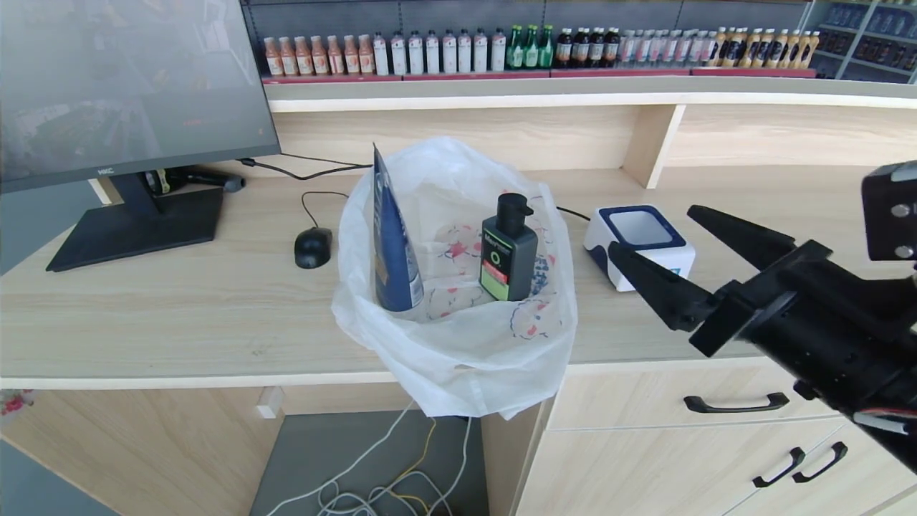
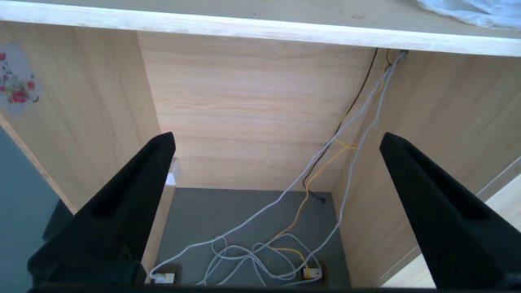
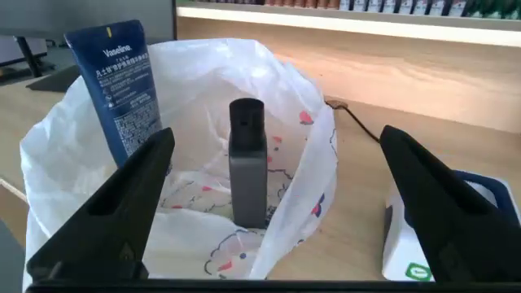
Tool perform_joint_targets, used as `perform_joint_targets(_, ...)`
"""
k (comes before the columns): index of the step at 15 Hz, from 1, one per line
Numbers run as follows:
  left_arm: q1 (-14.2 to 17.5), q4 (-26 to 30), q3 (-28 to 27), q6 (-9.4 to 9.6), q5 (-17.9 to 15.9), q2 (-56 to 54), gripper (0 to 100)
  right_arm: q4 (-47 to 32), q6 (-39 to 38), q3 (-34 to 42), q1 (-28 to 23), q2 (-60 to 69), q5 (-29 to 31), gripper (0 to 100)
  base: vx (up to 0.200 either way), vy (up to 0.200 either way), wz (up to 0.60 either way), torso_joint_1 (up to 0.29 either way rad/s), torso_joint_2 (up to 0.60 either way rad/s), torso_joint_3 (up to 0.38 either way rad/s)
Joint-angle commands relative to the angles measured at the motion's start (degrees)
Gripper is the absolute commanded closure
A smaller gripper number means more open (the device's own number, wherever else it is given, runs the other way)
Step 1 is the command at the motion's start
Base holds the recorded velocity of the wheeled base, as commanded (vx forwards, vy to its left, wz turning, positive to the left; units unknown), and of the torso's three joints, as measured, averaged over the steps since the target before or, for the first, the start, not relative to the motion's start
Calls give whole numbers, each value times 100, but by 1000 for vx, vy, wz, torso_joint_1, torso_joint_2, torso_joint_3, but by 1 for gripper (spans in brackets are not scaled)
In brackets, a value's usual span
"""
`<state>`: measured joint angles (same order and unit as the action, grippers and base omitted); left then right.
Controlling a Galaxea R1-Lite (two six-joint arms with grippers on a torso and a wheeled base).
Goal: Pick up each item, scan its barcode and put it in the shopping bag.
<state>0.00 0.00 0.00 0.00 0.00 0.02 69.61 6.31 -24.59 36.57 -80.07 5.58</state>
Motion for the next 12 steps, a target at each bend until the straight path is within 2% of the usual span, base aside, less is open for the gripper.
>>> perform_joint_targets(1, 0, 0, 0, 0, 0, -2, 0, 0, -254, 1703, -194, 1679, 4, 0, 0, 0, 0, 0, 0, 0)
perform_joint_targets(3, 0, 0, 0, 0, 0, -2, 0, -17, -438, 2397, -194, 2162, 4, 0, 0, 0, 0, 0, 0, 0)
perform_joint_targets(5, 0, 0, 0, 0, 0, -2, 0, -518, -693, 2459, -203, 2452, 4, 0, 0, 0, 0, 0, 0, 0)
perform_joint_targets(7, 0, 0, 0, 26, 0, -2, 0, -1846, -755, 2459, -185, 3173, -5, 0, 0, 0, 0, 0, 0, 0)
perform_joint_targets(10, -9, 0, 0, 26, 0, -2, 0, -4447, -825, 2406, -168, 5054, -22, 0, 0, 0, 0, 0, 0, 0)
perform_joint_targets(12, -9, 0, 0, 26, 0, -2, 0, -5546, -834, 2432, -168, 5959, -22, 0, 0, 0, 0, 0, 0, 0)
